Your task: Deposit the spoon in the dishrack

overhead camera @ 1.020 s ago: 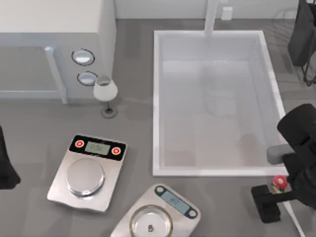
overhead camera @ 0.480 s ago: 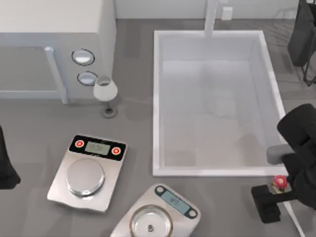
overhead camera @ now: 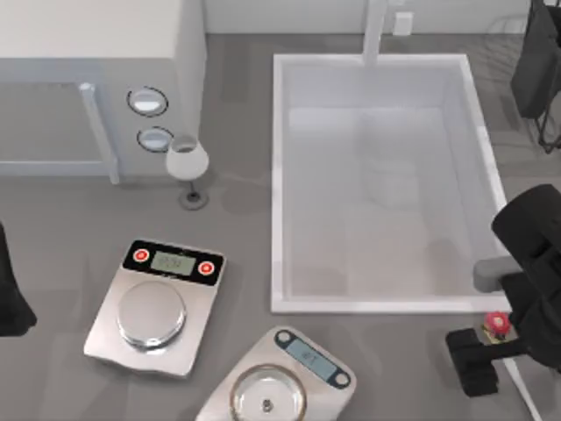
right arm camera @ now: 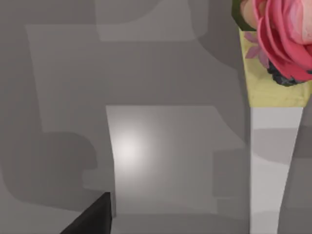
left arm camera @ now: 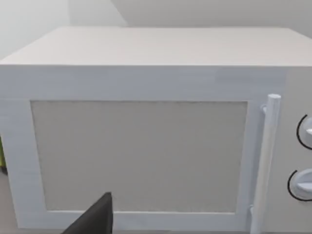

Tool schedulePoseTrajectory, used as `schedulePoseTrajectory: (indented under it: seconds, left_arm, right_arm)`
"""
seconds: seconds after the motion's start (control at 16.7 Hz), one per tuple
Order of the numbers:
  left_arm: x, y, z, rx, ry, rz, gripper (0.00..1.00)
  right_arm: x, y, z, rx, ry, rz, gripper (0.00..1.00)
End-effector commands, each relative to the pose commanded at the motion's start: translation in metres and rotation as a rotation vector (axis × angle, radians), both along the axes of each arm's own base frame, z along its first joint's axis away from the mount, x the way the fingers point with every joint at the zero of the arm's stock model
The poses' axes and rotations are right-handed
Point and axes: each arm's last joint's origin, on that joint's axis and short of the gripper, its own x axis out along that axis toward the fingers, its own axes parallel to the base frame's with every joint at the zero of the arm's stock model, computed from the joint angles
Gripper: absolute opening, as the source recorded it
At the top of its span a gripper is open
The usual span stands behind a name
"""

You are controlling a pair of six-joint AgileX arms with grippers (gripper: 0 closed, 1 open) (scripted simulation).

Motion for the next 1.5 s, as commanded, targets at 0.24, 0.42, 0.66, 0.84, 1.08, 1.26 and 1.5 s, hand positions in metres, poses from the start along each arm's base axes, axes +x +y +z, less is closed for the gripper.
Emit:
schedulePoseTrajectory:
  seconds: [0.24, 0.42, 0.66, 0.84, 1.08, 1.26, 1.5]
  left_arm:
    - [0.0, 0.0, 0.0, 0.0, 0.0, 0.0, 1.0]
    - [0.0, 0.0, 0.0, 0.0, 0.0, 0.0, 1.0]
    - [0.0, 0.0, 0.0, 0.0, 0.0, 0.0, 1.0]
    - [0.0, 0.0, 0.0, 0.0, 0.0, 0.0, 1.0]
    - [0.0, 0.0, 0.0, 0.0, 0.0, 0.0, 1.0]
    - [0.0, 0.0, 0.0, 0.0, 0.0, 0.0, 1.0]
    - [0.0, 0.0, 0.0, 0.0, 0.0, 0.0, 1.0]
  right_arm:
    - [0.0, 0.0, 0.0, 0.0, 0.0, 0.0, 0.0]
    - [0.001, 0.001, 0.022, 0.004, -0.034, -0.003, 0.0]
    - [0.01, 0.005, 0.038, 0.005, -0.039, -0.001, 0.0]
    - [0.022, 0.011, 0.074, 0.004, -0.038, -0.003, 0.0]
    - [0.021, 0.011, 0.141, -0.017, 0.008, -0.003, 0.0]
    - [0.012, 0.006, 0.189, -0.012, -0.001, -0.003, 0.0]
    - [0.002, 0.001, 0.221, 0.003, -0.034, -0.003, 0.0]
